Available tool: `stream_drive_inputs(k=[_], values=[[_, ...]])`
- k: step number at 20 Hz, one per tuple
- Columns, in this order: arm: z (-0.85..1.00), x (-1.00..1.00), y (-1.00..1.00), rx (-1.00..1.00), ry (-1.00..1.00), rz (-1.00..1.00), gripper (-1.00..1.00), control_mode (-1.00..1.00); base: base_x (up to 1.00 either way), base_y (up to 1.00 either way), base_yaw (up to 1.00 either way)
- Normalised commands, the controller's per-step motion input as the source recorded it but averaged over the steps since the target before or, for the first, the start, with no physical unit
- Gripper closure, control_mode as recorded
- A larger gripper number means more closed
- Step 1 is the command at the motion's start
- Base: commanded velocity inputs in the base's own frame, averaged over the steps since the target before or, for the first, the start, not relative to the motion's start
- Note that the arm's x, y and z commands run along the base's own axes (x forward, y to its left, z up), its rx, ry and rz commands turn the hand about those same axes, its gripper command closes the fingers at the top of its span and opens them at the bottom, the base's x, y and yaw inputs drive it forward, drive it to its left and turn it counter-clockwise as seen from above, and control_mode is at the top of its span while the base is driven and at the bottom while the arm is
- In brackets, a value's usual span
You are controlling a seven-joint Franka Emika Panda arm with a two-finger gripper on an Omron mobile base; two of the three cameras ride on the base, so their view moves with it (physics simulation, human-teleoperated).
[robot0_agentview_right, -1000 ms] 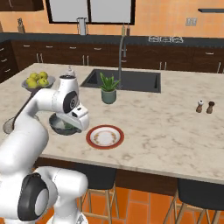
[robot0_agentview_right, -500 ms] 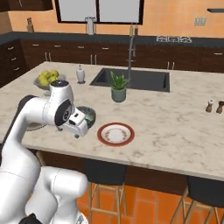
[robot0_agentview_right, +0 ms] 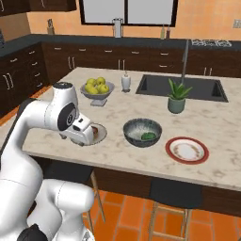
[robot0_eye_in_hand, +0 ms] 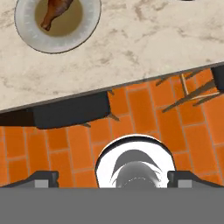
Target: Pick the chicken drumstick and broccoli from their plates and place them in the bowl. Then put the bowl in the fridge.
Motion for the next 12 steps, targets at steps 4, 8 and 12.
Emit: stream_drive_inputs(k=[4,8,12], values=[[0.0,0.0,0.0,0.0,0.0,0.0,-1.0,1.0,0.64,0.62,0.0],[0.0,0.0,0.0,0.0,0.0,0.0,-1.0,1.0,0.99,0.03,-0.03],[-0.02,0.17,0.0,0.0,0.01,-0.02,-1.0,-1.0,0.51,0.0,-0.03]])
